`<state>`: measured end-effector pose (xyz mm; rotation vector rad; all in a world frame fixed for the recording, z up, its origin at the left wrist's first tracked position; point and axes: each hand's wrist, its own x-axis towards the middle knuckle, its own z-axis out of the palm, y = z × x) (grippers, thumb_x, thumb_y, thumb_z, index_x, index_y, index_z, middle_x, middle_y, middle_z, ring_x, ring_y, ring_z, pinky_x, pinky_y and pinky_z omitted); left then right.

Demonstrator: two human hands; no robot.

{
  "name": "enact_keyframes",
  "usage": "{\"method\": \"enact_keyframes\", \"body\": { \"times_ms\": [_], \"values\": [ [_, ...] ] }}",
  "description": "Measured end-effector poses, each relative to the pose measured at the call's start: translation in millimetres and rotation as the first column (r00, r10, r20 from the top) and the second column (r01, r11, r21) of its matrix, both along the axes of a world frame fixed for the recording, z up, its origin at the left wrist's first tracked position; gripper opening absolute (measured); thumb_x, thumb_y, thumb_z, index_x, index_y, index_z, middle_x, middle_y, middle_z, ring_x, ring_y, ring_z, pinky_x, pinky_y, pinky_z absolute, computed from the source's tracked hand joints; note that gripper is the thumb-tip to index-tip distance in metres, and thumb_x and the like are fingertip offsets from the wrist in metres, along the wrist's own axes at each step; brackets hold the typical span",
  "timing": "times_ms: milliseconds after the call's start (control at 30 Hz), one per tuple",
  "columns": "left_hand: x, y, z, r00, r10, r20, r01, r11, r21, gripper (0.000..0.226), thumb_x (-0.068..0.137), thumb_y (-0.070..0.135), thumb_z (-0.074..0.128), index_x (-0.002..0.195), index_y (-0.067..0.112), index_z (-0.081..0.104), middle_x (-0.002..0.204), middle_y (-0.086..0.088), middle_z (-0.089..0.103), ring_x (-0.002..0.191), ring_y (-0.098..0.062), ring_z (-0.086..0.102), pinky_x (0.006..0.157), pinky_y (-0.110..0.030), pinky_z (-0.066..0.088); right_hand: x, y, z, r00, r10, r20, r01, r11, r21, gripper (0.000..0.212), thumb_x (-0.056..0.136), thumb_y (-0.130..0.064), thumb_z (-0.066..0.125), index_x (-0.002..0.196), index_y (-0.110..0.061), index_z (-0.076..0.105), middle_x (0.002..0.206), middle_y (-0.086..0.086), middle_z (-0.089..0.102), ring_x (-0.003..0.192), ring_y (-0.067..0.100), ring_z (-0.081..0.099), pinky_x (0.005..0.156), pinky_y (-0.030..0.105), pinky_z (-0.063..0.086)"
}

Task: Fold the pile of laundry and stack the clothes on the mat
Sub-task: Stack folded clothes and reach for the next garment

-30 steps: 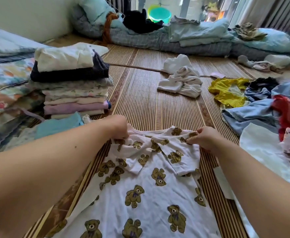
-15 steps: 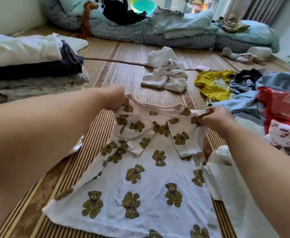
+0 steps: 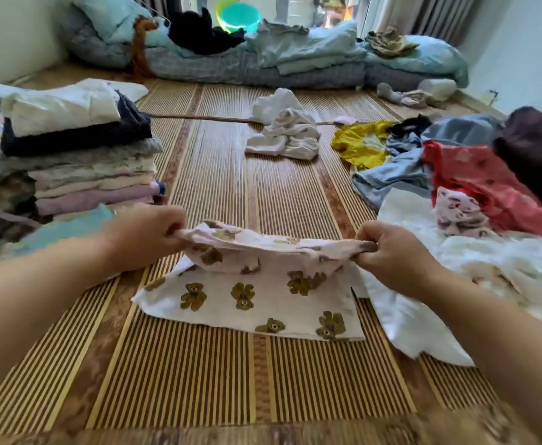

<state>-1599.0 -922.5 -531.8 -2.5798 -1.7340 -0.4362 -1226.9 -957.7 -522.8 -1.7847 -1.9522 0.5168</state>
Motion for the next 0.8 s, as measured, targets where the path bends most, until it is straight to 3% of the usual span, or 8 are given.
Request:
{"method": "enact_keyframes", "body": {
  "times_ms": [100,233,333,433,500,567,667,800],
  "values": [
    [-4,-32,-19,0.991,-0.07,-0.112,0.055,0.989,-0.134,0.033,0.079,0.038,0.073,0.063,0.025,0.047,0.055,0.011,0.049,0.05,0.001,0.043,0.045,-0.022,0.033,-5,-44,-12,0.988,0.068,0.135,-0.049,0.989,-0.142,0.025,0.079,-0.009,0.065,0.066,-0.026,0.052,0.071,-0.006,0.057,0.069,0.014,0.055,0.055,0.023,0.039],
    [-5,-49,-27,0.987,-0.012,-0.162,-0.057,0.909,-0.414,0.012,0.073,0.054,0.06,0.071,0.043,0.057,0.068,0.017,0.058,0.067,0.002,0.053,0.057,-0.026,0.043,-14,-71,-16,0.907,0.222,0.357,-0.056,0.906,-0.42,0.005,0.087,-0.031,0.059,0.085,-0.035,0.061,0.082,-0.016,0.056,0.072,-0.001,0.052,0.052,0.018,0.038],
    [-2,-52,-28,0.998,0.054,-0.024,-0.059,0.907,-0.416,0.019,0.071,0.058,0.045,0.075,0.048,0.06,0.077,0.018,0.06,0.074,0.0,0.055,0.058,-0.023,0.035,-25,-74,-15,0.954,0.083,0.287,0.024,0.936,-0.35,0.024,0.09,-0.047,0.053,0.097,-0.03,0.068,0.086,-0.009,0.065,0.077,0.007,0.06,0.065,0.029,0.053],
    [4,-47,-39,0.968,-0.014,-0.251,-0.045,0.973,-0.228,0.038,0.085,0.063,0.04,0.115,0.046,0.054,0.119,0.016,0.053,0.108,-0.006,0.048,0.082,-0.024,0.041,-41,-75,-26,0.934,-0.02,0.357,0.088,0.98,-0.176,0.042,0.091,-0.058,0.046,0.116,-0.03,0.063,0.11,-0.002,0.067,0.097,0.019,0.062,0.084,0.037,0.053],
    [10,-45,-46,0.932,-0.029,-0.362,-0.084,0.953,-0.29,0.054,0.089,0.064,0.041,0.139,0.044,0.038,0.135,0.01,0.045,0.122,-0.013,0.04,0.099,-0.034,0.041,-52,-72,-39,0.926,-0.028,0.376,0.105,0.977,-0.187,0.047,0.093,-0.062,0.035,0.119,-0.031,0.059,0.122,0.001,0.061,0.109,0.025,0.056,0.089,0.04,0.048],
    [13,-43,-48,0.924,-0.001,-0.383,-0.144,0.926,-0.349,0.057,0.085,0.067,0.045,0.136,0.041,0.042,0.127,0.008,0.05,0.116,-0.014,0.045,0.095,-0.034,0.044,-62,-62,-50,0.906,-0.037,0.421,0.143,0.964,-0.223,0.056,0.092,-0.065,0.027,0.124,-0.03,0.057,0.132,0.003,0.055,0.119,0.03,0.05,0.094,0.043,0.043],
    [19,-45,-40,0.933,-0.01,-0.359,-0.137,0.914,-0.381,0.044,0.079,0.073,0.052,0.103,0.037,0.061,0.094,0.017,0.059,0.083,-0.003,0.055,0.067,-0.026,0.047,-70,-36,-55,0.86,-0.04,0.509,0.186,0.953,-0.239,0.064,0.092,-0.068,0.022,0.134,-0.028,0.049,0.139,0.005,0.052,0.125,0.03,0.047,0.096,0.046,0.037],
    [36,-65,-33,0.946,-0.127,-0.299,-0.048,0.856,-0.515,0.05,0.075,0.079,0.051,0.081,0.031,0.064,0.073,0.013,0.063,0.067,-0.004,0.057,0.055,-0.026,0.044,-69,24,-52,0.877,0.099,0.47,0.072,0.94,-0.332,0.049,0.095,-0.047,0.032,0.142,-0.034,0.039,0.149,0.0,0.041,0.129,0.031,0.042,0.106,0.055,0.033]
  ]
}}
